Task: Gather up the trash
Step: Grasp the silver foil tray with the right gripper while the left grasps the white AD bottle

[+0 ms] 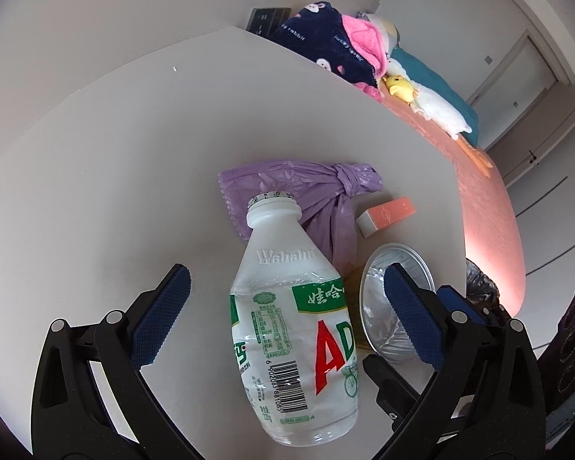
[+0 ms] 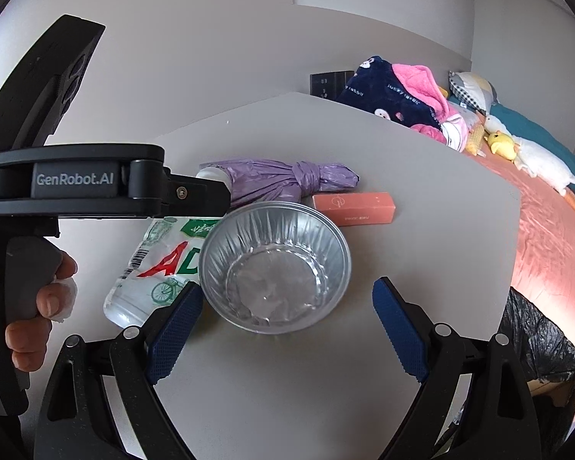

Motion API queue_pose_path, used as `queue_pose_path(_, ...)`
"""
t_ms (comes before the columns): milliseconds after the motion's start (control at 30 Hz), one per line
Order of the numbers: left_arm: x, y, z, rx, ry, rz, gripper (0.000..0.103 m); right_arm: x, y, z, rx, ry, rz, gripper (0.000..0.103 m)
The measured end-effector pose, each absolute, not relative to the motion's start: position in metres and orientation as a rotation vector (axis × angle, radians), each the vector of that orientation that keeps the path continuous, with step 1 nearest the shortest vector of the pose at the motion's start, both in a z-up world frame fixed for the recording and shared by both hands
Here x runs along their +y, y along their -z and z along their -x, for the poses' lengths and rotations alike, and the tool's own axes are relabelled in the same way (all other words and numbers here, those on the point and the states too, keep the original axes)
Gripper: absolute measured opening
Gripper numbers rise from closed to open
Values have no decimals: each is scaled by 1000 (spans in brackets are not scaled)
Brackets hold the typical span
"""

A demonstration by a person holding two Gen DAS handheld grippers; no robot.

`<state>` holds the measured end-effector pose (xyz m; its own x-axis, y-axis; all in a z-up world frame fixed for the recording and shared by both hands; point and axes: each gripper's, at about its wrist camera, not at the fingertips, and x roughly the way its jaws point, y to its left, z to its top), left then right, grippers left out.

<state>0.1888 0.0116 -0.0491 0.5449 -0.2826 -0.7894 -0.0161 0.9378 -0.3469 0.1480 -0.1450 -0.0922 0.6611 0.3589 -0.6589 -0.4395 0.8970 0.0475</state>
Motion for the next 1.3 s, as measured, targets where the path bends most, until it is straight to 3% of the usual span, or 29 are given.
queue_pose_path(333,16,55,-194,1002,145,335,97,-136,96,-167,755,-460,156,90)
queue_pose_path(367,18,56,-195,1002,143,338,97,-136,96,-166,750,-458,164,89)
queue_pose_path(400,18,56,-195,1004,141,341,97,-135,96,-167,747,-448,173,82)
queue_pose_path(1067,-12,66,-184,1048,87,155,97,-195,82,-159,710,-310,32,81)
queue_pose_path(1167,-16,70,-182,1052,65,128,93,-202,81,-154,704,-304,19,81)
queue_pose_path(1300,-27,72,-179,1029,13,24,78,-212,78,-150,696,-292,-1,81)
